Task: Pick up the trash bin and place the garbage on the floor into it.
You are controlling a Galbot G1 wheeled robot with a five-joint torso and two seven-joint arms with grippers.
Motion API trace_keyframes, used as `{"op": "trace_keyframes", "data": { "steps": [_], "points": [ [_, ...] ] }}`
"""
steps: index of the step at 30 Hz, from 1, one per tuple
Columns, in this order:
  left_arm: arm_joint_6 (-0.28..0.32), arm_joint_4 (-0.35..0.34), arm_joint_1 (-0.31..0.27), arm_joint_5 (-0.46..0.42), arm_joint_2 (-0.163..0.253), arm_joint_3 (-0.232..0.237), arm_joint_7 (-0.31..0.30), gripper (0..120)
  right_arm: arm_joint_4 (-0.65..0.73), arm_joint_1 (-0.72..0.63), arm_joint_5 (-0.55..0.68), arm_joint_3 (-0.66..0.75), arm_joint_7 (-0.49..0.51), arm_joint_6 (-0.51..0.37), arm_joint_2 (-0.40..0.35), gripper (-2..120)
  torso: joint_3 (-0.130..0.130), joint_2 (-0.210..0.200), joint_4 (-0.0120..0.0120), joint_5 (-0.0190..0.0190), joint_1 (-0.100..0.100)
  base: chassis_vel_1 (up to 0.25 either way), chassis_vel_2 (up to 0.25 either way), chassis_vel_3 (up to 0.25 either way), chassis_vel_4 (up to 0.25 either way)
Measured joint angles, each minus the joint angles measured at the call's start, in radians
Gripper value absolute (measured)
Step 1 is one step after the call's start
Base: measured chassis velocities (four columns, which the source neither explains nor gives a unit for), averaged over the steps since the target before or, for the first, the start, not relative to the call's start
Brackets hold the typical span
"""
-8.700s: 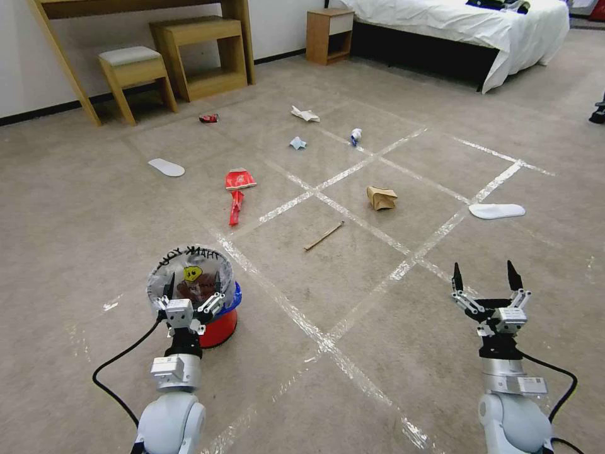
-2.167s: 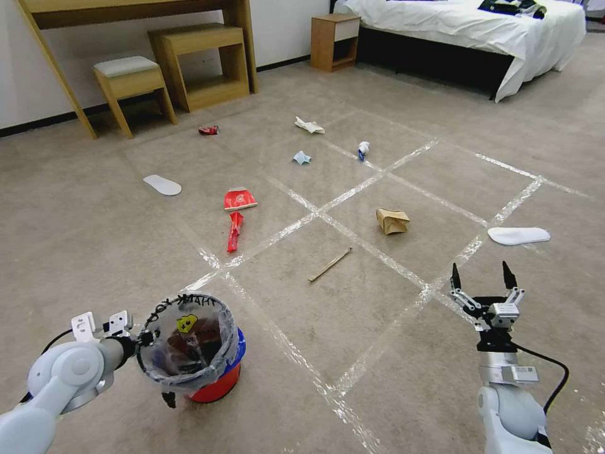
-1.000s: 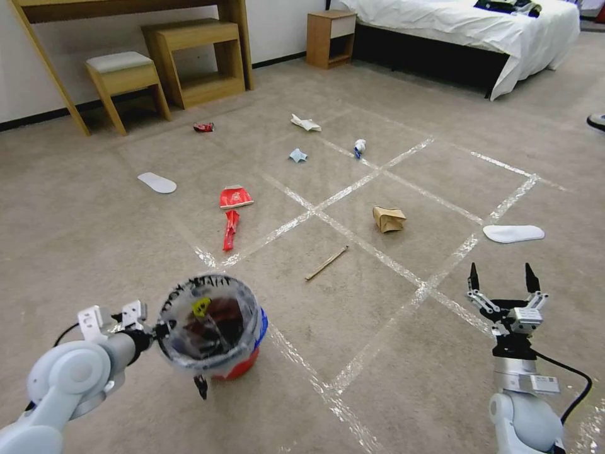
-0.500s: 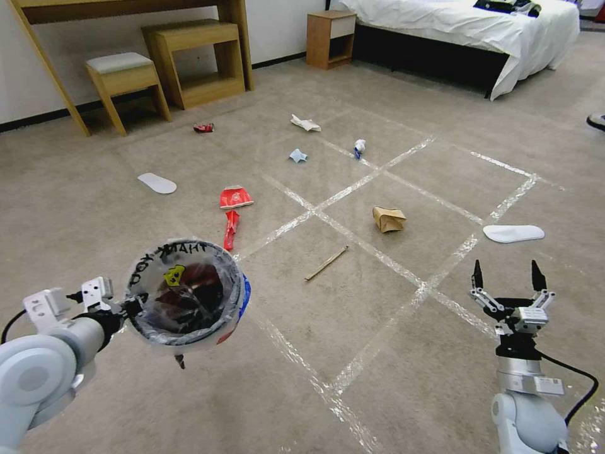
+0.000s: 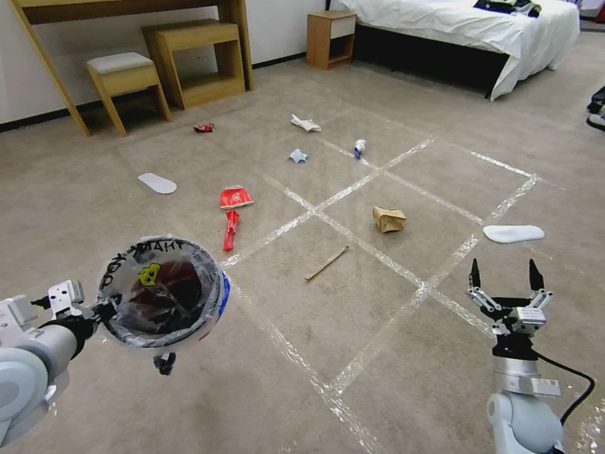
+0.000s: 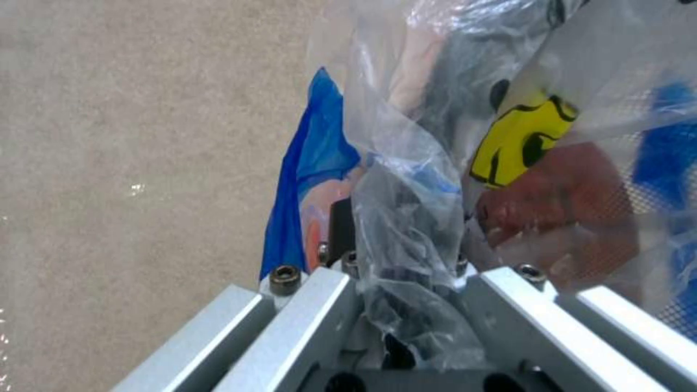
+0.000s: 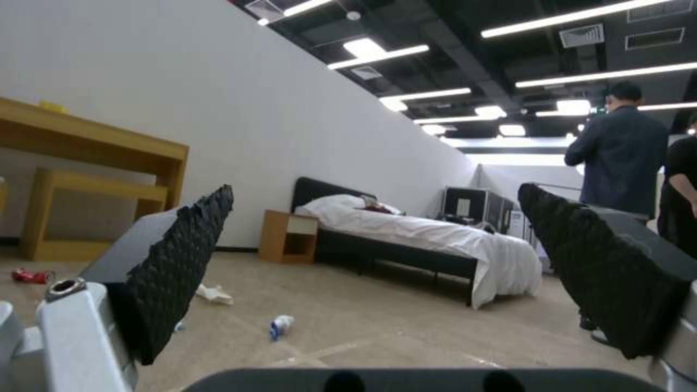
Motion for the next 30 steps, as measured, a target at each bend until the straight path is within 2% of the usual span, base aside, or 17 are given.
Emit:
{"op": "trace_keyframes", "data": {
  "steps": [3,10,25,30],
  "points": [
    [-0.001,0.012,0.001,0.000,0.001,0.007,0.001,0,0.001,-0.001,0.002,0.002,0.000,0.000,0.000,100,0.000,0.000,0.0000,0.0001,0.000,0.000,0.000,0.000,0.000],
    [-0.001,0.038,-0.008,0.005,-0.012,0.055,0.001,0,-0.002,-0.002,0.006,0.012,-0.001,0.000,-0.001,100,0.000,0.000,0.0000,0.0000,0.000,0.000,0.000,0.000,0.000],
    [-0.002,0.067,-0.019,-0.021,-0.008,0.115,-0.033,0,-0.009,-0.005,0.007,0.020,-0.003,0.000,-0.004,100,0.000,0.000,0.0000,0.0001,0.000,0.000,0.000,0.000,0.000],
    [-0.003,0.072,-0.024,-0.028,-0.006,0.122,-0.038,0,-0.017,-0.004,0.005,0.019,-0.005,0.001,-0.003,100,0.000,0.000,0.0000,0.0001,0.000,0.000,0.000,0.000,0.000]
  ]
}}
